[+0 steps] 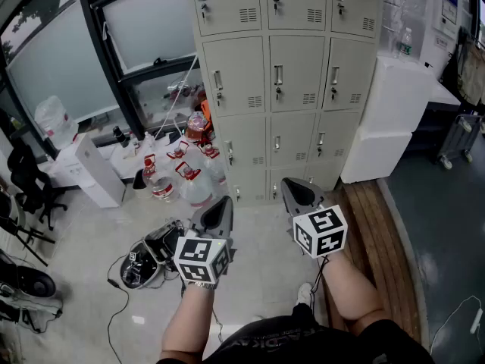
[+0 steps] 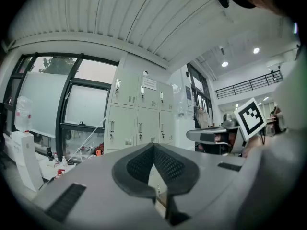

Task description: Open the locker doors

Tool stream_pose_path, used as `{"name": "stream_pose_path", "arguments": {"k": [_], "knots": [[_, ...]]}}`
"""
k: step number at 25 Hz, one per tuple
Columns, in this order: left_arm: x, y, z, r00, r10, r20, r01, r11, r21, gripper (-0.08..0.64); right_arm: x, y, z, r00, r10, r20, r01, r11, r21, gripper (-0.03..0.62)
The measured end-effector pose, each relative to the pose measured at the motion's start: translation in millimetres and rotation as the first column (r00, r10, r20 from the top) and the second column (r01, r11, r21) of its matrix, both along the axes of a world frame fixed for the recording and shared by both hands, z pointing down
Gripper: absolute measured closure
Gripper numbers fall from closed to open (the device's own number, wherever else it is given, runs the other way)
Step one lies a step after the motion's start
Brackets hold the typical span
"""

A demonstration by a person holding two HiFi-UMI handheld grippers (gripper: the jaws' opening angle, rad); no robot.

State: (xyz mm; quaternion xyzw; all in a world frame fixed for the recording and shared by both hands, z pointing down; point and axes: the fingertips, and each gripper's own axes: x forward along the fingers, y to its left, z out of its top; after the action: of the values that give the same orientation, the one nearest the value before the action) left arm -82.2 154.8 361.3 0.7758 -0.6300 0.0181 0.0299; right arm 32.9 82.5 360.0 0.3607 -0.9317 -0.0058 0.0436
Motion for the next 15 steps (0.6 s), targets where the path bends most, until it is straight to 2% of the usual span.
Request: {"name": "stream_pose_path", "arguments": {"k": [15], "knots": [[-2.0,-1.3,-1.0,1.000,0.005,-0.009,-0.005,1.000,0.004,0.561,1.2,-3.3,1.2,1.000,0.011,0.022,-0.011,1.000,-0.018,0.592]]}}
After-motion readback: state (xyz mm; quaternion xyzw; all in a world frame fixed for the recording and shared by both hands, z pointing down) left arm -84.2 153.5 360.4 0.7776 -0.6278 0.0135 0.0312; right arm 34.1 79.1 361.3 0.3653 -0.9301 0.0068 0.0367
